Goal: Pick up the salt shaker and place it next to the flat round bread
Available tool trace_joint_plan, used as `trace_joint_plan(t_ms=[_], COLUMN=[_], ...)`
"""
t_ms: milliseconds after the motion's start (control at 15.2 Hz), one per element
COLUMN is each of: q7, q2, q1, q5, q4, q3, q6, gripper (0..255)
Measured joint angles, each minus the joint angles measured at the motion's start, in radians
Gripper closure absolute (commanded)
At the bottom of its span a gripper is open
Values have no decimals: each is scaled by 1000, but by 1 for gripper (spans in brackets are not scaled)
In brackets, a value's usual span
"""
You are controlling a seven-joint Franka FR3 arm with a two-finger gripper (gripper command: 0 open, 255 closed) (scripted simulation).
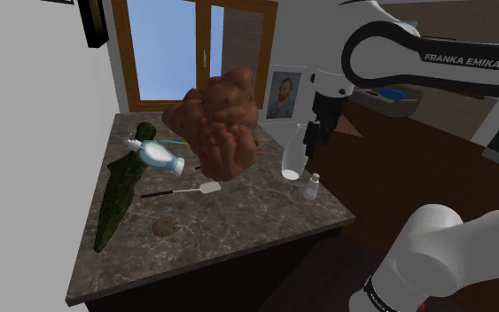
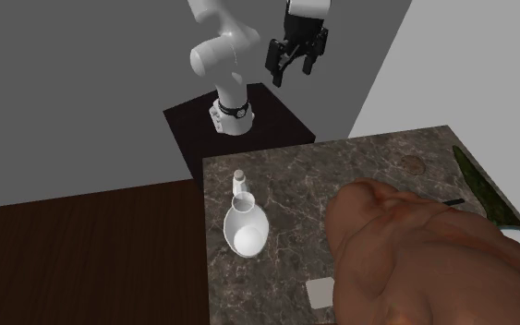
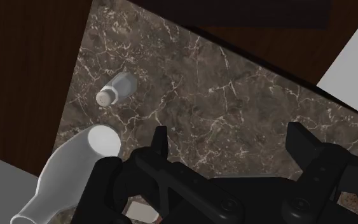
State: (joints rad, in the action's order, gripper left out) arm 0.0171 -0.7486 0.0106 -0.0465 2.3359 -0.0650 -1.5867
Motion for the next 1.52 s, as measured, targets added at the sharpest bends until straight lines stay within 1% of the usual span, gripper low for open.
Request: trace_joint_plan(t_ms=[66, 198, 594, 726, 924, 1056, 1320, 1518], q7=[0, 24, 129, 170, 227, 265, 347, 370], q2=[0, -2, 39, 68, 125, 152, 265, 296], q1=[0, -8, -46, -61, -81, -94, -111, -116], q5=[0, -12, -65, -83, -108, -121, -132, -135], q4=[0, 28, 127, 135, 173, 192, 188, 205], q3=[0, 25, 132, 173, 234, 273, 354, 378], q6=[0, -28, -175, -216, -315, -364, -479, -528], gripper=[0, 0, 0, 0, 0, 0, 0, 0])
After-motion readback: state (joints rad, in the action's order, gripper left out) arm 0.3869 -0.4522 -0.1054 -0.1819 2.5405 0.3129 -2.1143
